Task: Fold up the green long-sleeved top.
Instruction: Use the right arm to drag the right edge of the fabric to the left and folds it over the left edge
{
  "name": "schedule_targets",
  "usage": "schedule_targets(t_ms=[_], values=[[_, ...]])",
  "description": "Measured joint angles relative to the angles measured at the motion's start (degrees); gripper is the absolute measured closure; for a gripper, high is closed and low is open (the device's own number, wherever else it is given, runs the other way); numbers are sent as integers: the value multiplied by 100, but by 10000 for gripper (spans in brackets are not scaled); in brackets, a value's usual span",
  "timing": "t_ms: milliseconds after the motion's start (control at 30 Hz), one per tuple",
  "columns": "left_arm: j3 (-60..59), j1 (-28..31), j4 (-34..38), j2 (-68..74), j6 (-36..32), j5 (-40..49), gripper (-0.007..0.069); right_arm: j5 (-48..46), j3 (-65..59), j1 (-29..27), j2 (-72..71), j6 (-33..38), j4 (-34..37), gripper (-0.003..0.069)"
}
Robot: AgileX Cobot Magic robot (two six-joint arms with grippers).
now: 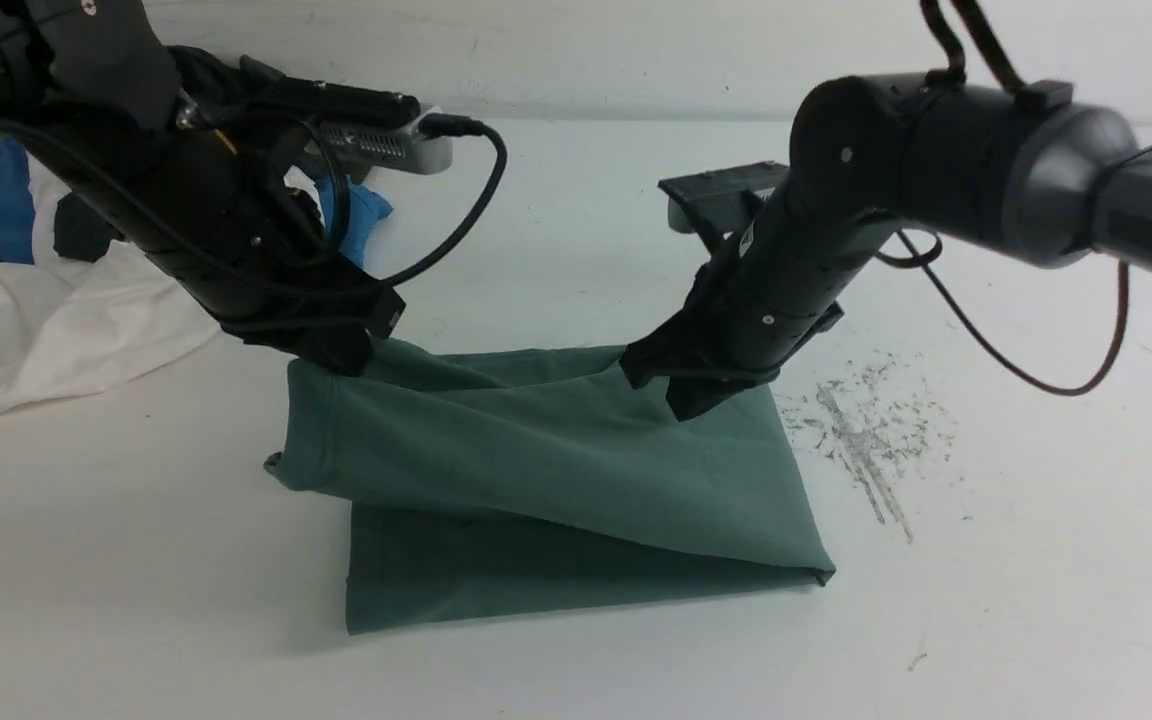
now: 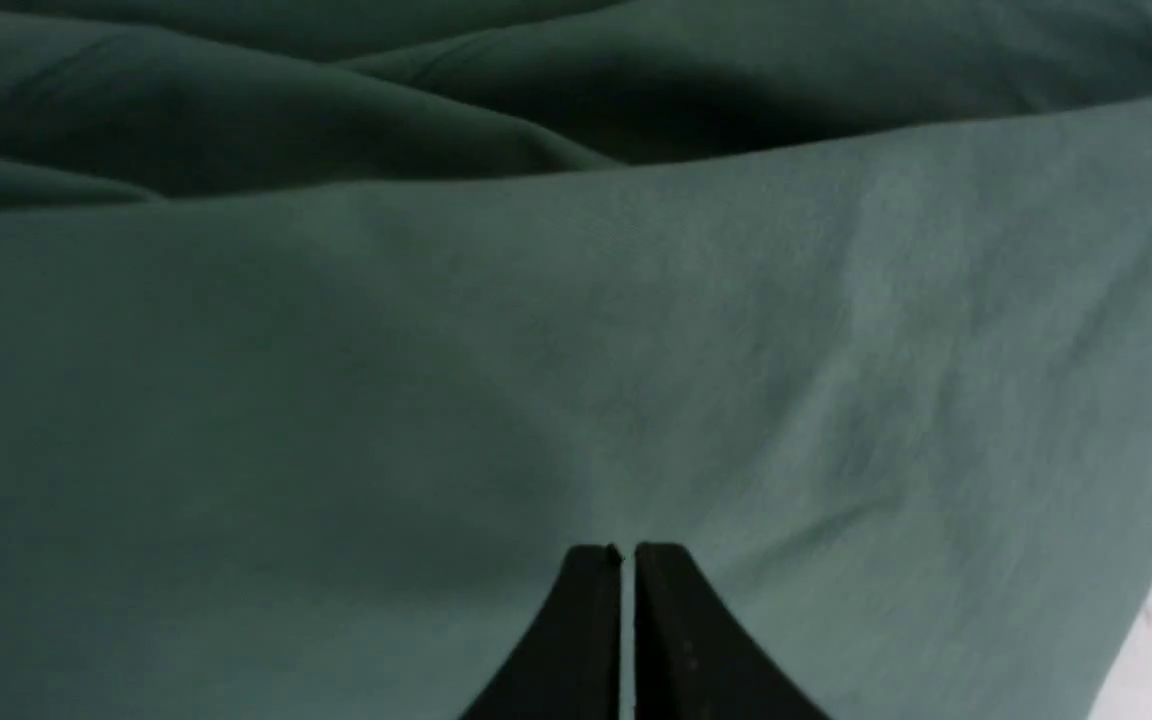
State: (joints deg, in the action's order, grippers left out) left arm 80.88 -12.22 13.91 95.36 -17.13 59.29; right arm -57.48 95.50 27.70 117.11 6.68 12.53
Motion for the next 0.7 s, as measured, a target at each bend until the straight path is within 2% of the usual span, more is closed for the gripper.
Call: schedule_targets(t_ms=[133,433,633,700], values=[[-185,0,-596,312,623,-568,608,103,0,0,258,28,0,585],[-247,0,-1319,1128,1713,-673,603,264,0,0,547,28,0,490],[-233,0,-1531,1161,1953,-573,524,279,0,0,594,28,-5,467],[-88,0,-1616,1116,1964,-194,439,170,63,0,558,28,-41,463]])
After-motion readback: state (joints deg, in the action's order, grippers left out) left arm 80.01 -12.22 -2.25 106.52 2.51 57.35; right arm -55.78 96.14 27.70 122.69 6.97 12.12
